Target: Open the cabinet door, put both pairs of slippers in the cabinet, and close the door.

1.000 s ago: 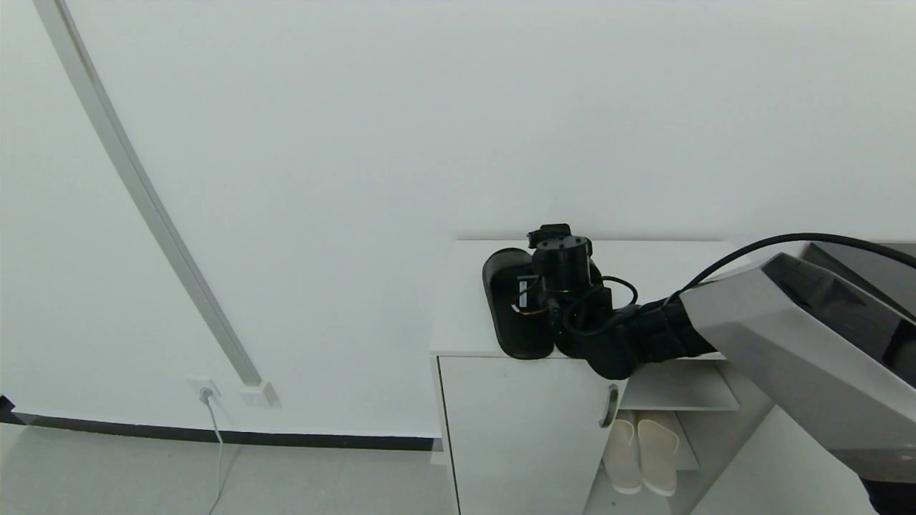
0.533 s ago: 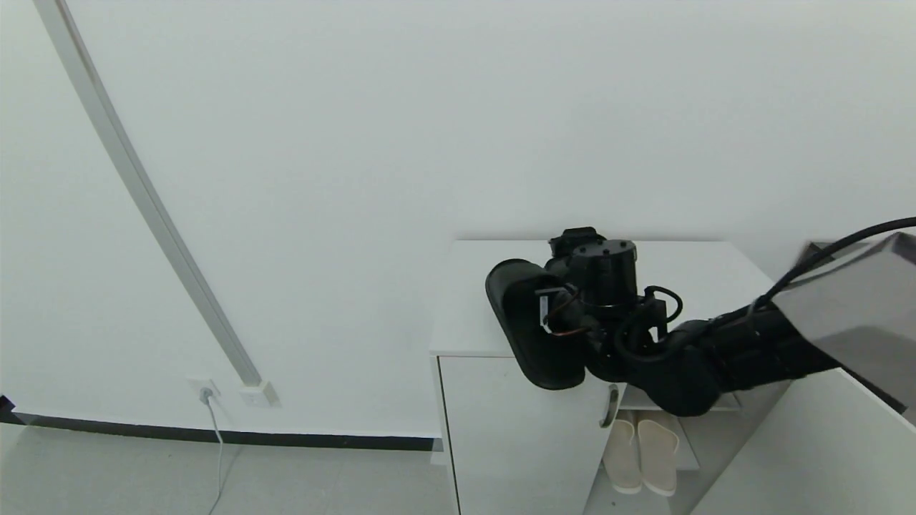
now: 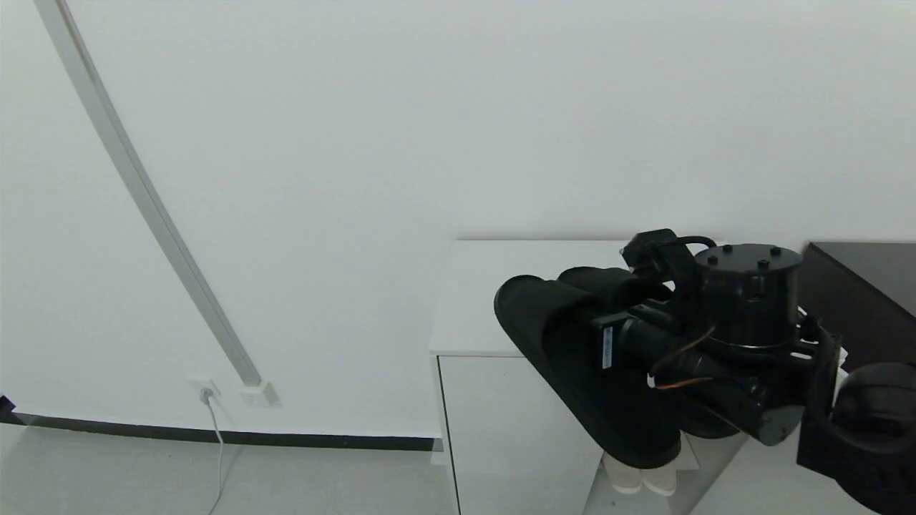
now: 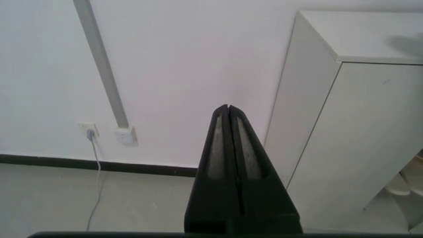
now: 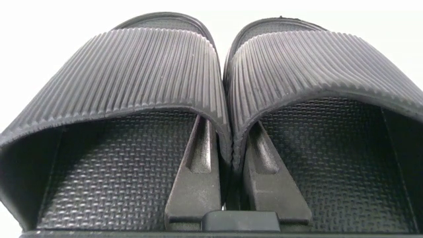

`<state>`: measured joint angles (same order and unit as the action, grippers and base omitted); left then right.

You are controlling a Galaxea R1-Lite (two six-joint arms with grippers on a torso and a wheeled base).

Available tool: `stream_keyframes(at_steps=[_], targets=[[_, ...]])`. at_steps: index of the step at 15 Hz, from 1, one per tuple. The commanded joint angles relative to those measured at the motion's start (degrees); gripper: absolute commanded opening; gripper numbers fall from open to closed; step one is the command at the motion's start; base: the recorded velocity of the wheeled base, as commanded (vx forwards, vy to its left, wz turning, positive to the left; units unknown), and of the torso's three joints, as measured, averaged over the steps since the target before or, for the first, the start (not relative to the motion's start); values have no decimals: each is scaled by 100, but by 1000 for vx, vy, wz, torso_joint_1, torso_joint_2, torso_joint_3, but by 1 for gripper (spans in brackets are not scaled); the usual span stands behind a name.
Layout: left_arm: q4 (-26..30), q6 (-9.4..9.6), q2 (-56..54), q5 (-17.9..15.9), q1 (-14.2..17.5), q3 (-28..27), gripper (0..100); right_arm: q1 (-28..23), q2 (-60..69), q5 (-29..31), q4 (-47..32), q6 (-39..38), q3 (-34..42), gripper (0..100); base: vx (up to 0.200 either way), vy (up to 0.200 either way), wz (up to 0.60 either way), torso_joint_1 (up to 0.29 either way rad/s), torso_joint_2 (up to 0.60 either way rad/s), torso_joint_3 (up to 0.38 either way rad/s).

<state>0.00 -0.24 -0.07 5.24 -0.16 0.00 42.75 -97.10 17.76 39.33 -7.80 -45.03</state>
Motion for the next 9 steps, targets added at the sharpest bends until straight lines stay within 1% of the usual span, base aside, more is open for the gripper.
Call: stream_keyframes(at_steps=[1,9], targets=[[0,-2,7,3,-2,0,0,277,358,26,5,16,267,0,0,0,0,0,0,0],[0,-2,7,-6,-2,0,0,286,235,34,14,-2,355,0,0,0,0,0,0,0]])
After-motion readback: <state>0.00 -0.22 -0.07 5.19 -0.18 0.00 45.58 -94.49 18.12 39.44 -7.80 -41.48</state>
